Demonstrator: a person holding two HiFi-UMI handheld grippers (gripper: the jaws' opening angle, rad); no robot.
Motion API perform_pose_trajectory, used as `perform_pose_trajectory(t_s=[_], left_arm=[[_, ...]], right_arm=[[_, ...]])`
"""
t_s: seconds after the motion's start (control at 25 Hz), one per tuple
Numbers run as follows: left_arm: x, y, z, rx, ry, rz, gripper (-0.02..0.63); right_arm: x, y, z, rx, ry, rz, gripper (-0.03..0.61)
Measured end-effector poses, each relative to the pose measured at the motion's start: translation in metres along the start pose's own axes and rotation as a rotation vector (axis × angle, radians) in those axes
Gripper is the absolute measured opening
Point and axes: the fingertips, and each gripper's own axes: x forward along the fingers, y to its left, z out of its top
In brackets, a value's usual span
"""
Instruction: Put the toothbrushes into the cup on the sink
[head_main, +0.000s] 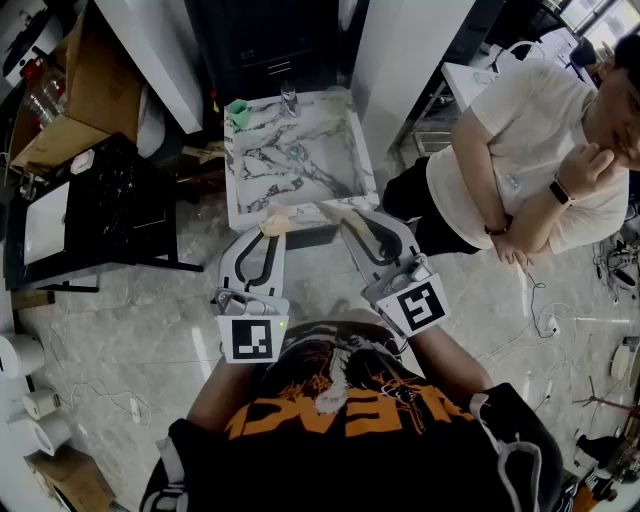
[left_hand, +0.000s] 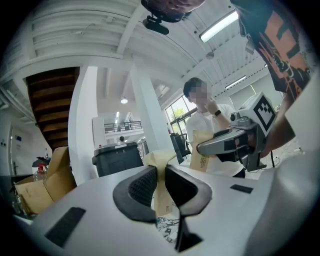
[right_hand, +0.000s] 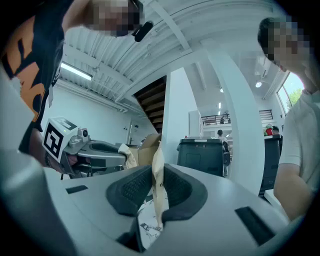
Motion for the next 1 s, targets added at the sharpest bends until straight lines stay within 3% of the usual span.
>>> perform_pose_trajectory(t_s=[0.32, 0.6, 1.0], left_arm=[[0.02, -0.02, 0.011, -0.012, -0.02, 0.012, 0.067], [0.032, -0.04, 0.025, -0.002, -0.021, 0.038, 0.067], [0.042, -0.089, 0.027, 0.002, 0.032, 0.018, 0.067]], right_arm=[[-0.017, -0.023, -0.009, -0.015, 0.036, 0.018, 0.083], [-0.037, -0.048, -0.004, 0.014, -0.007, 0.026, 0.083], [-0.062, -0.076, -0.022, 0.046, -0.02, 0.041, 0.083]])
